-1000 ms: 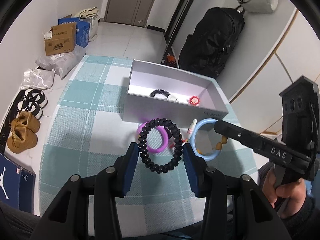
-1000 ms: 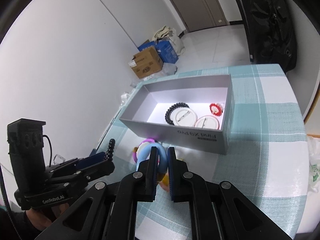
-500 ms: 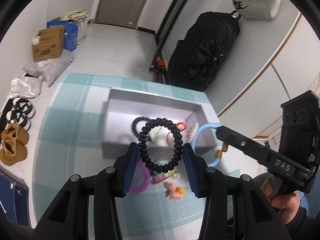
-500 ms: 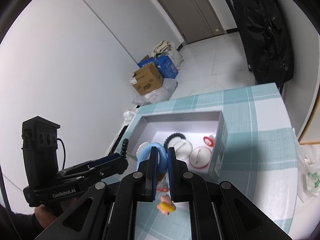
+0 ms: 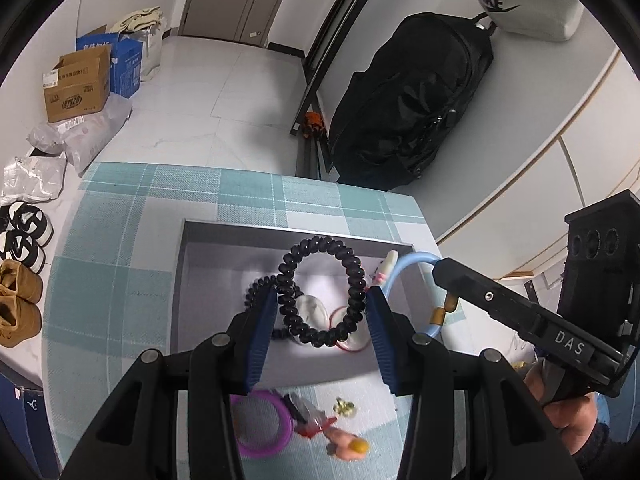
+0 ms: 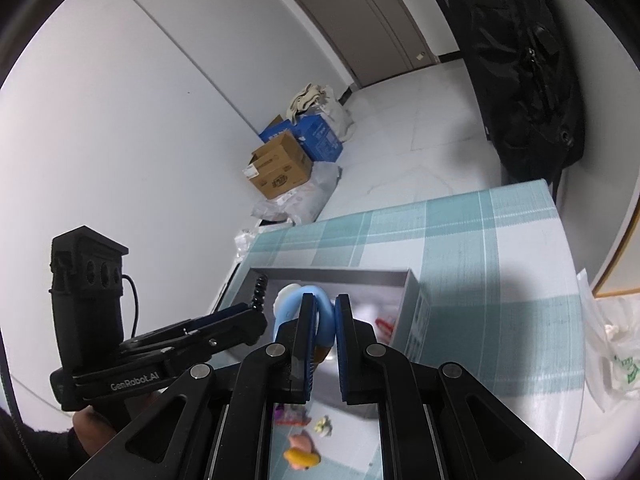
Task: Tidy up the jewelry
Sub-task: 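Carry the black bracelet into the box and open the left tool while the right tool carries the blue ring, then lower the blue ring into the box and open the right tool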
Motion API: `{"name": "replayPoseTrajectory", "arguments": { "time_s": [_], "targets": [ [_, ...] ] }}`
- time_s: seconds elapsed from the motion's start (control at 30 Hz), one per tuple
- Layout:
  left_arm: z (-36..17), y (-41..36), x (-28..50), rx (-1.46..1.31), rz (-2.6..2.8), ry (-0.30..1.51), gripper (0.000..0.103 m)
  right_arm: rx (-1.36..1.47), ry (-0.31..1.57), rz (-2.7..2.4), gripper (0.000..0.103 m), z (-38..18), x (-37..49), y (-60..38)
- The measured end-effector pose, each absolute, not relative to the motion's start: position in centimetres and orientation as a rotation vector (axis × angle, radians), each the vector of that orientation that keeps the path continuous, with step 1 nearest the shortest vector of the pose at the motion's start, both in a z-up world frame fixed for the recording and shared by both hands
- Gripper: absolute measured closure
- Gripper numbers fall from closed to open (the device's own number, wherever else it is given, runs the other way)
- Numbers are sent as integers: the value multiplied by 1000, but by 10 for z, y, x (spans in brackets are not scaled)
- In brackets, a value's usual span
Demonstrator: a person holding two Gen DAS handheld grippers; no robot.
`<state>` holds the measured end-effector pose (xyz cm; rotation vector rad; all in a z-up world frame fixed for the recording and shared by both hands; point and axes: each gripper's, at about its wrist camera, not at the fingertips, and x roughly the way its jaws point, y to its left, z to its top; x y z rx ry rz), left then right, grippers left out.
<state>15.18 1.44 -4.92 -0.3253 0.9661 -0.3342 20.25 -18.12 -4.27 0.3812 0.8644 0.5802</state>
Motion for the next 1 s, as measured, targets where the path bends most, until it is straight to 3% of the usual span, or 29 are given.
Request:
{"name": "replayPoseTrajectory", "arguments": {
  "time_s": [0.5, 0.77, 1.0],
  "targets": [
    [-64, 7, 168, -330, -380, 1041, 63, 371, 893, 582, 96, -58, 220, -176],
    [-62, 5, 161, -322, -389, 1074, 50, 353, 842, 588, 94, -46, 206, -179],
    [-51, 10, 141, -306, -356, 1029, 49, 329, 850, 576, 93, -47, 190, -180]
  ]
}}
